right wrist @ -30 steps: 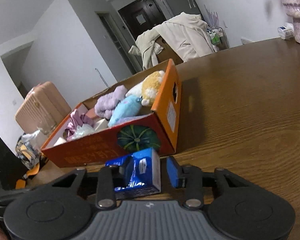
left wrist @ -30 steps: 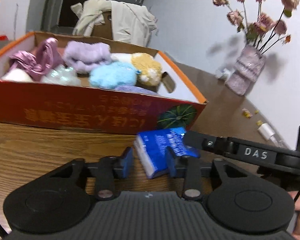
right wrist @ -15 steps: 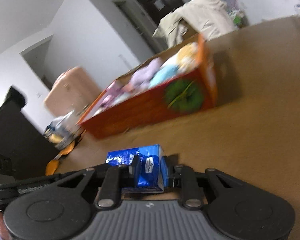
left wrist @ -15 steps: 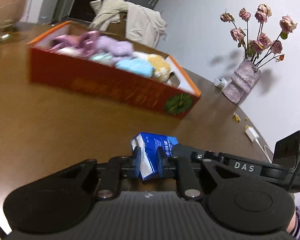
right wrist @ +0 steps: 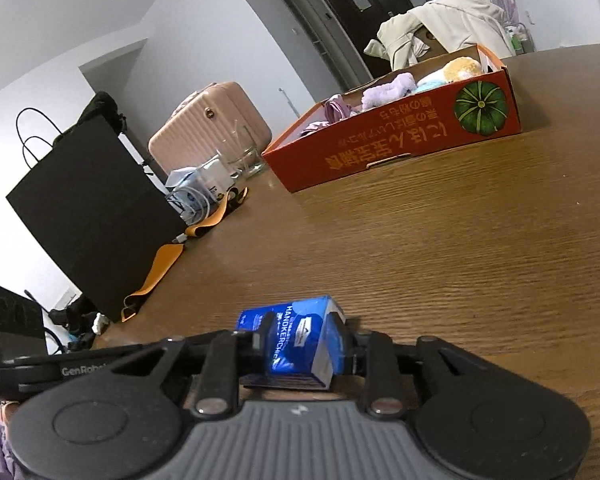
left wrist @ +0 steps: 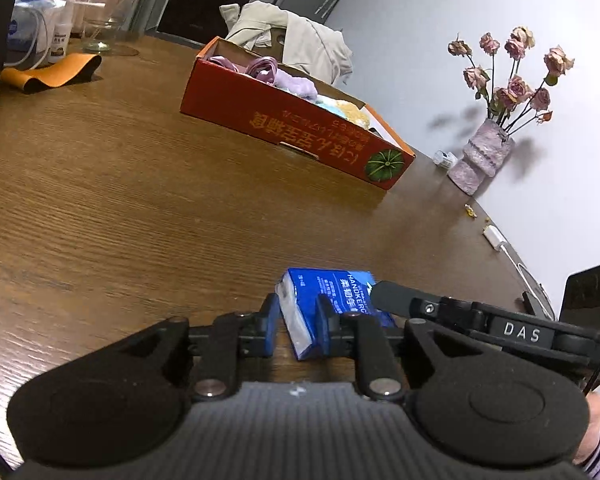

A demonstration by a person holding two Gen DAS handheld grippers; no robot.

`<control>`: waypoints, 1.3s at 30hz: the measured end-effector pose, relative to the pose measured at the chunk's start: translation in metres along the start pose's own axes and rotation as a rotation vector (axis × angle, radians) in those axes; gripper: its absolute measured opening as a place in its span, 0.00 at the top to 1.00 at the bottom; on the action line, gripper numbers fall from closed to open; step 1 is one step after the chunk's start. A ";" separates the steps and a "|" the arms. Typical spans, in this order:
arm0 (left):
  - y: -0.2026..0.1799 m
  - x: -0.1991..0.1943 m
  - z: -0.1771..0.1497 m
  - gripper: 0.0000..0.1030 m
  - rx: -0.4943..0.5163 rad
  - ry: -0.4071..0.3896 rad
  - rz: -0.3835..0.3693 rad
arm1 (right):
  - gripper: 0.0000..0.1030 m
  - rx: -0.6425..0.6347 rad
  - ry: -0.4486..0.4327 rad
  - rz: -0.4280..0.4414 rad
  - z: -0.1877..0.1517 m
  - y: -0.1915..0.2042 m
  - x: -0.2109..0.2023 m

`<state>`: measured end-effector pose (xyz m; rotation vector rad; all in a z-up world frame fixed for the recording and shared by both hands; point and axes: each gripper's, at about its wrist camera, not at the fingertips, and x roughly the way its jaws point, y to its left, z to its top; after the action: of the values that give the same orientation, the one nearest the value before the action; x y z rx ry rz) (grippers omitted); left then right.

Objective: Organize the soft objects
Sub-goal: 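Carry the blue tissue packet into the box and open both grippers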

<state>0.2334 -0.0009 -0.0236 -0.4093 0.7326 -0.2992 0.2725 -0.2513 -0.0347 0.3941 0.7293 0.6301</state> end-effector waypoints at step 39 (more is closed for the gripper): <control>-0.016 0.175 0.227 0.81 -0.003 -0.062 -0.110 | 0.78 -0.043 -0.157 -0.174 0.262 -0.057 0.117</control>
<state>0.5132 -0.0270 0.0344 -0.4603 0.6516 -0.3872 0.5500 -0.2483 0.0570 0.3321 0.5921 0.4445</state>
